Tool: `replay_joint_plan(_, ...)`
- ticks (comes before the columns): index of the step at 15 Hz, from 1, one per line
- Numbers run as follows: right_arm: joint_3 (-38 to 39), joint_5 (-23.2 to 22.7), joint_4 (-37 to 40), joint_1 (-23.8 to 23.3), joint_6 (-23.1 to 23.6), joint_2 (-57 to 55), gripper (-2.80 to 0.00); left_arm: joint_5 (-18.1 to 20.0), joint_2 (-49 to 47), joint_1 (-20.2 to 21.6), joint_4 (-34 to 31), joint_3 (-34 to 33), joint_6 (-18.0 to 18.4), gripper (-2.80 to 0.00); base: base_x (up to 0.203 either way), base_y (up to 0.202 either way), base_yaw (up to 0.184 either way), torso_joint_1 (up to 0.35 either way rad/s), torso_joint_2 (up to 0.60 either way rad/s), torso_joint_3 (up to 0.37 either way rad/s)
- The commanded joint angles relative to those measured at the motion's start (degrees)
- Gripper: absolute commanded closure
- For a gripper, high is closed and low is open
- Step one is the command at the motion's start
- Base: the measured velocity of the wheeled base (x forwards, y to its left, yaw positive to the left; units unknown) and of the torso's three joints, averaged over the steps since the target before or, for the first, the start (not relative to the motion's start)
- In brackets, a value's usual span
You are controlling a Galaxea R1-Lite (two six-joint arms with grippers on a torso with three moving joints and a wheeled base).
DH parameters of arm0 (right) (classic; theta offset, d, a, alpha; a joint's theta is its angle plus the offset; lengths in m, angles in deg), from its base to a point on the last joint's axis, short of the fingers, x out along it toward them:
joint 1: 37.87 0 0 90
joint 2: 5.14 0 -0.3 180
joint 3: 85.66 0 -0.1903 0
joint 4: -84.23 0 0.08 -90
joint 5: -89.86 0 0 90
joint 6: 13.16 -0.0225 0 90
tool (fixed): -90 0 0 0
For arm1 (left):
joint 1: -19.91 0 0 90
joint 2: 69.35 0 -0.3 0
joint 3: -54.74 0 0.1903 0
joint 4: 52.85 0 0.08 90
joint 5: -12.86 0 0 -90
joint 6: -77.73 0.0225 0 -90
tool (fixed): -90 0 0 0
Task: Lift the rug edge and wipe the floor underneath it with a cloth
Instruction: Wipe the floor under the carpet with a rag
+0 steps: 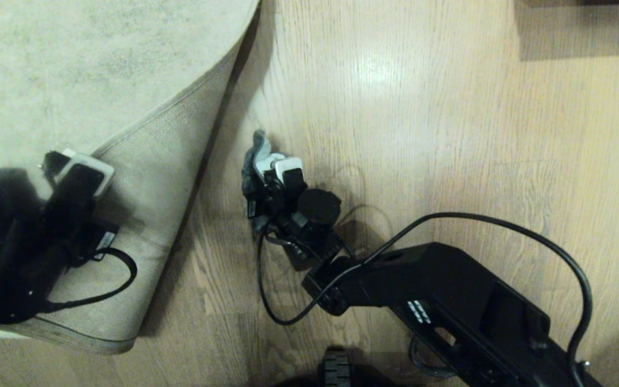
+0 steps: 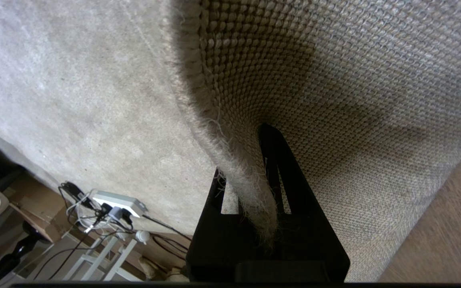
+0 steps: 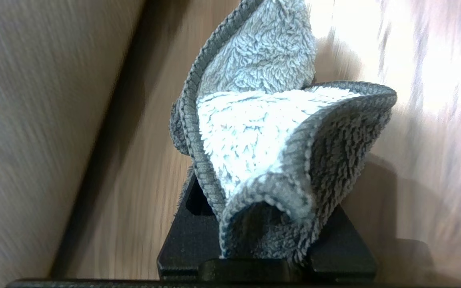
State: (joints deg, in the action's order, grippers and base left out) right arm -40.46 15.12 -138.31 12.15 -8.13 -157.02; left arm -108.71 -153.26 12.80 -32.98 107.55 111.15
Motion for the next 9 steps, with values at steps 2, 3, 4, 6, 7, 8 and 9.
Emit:
replay_joint_plan(2, 0.1, 0.0, 0.9, 0.0, 1.1, 4.0, 0.0, -0.2, 0.0, -0.5, 0.3, 0.0, 0.1, 0.0, 0.0, 0.0, 0.0, 0.0, 0.0, 0.0)
replay_joint_plan(3, 0.1, 0.0, 1.2, 0.1, 1.2, 4.5, 0.0, -0.2, 0.0, -0.5, 0.3, 0.0, 0.1, 0.0, 0.0, 0.0, 0.0, 0.0, 0.0, 0.0)
replay_joint_plan(4, 0.1, 0.0, 1.6, 0.2, 1.3, 5.1, 0.0, -0.2, 0.1, -0.5, 0.3, 0.0, 0.1, 0.0, 0.0, 0.0, 0.0, 0.0, 0.0, 0.0)
replay_joint_plan(6, 0.4, 0.1, 2.8, 1.5, 1.4, 6.4, 0.0, -0.2, 0.1, -0.5, 0.3, 0.0, 0.1, 0.0, 0.0, 0.0, 0.0, 0.0, 0.0, 0.0)
replay_joint_plan(7, 0.5, 0.1, 4.1, 2.5, 1.4, 7.2, 0.0, -0.5, 0.1, -0.4, 0.3, 0.1, 0.1, 0.0, 0.0, 0.0, 0.0, 0.0, 0.0, 0.0)
replay_joint_plan(8, 0.7, 0.1, 5.1, 3.6, 1.4, 7.9, 0.0, -1.3, 0.1, -0.4, 0.3, 0.2, 0.1, 0.0, 0.0, 0.0, 0.0, 0.0, 0.0, 0.0)
replay_joint_plan(9, 1.6, 0.2, 5.6, 4.5, 1.4, 8.6, 0.0, -1.7, 0.1, -0.4, 0.3, 0.3, 0.1, 0.0, 0.0, 0.0, 0.0, 0.0, 0.0, 0.0)
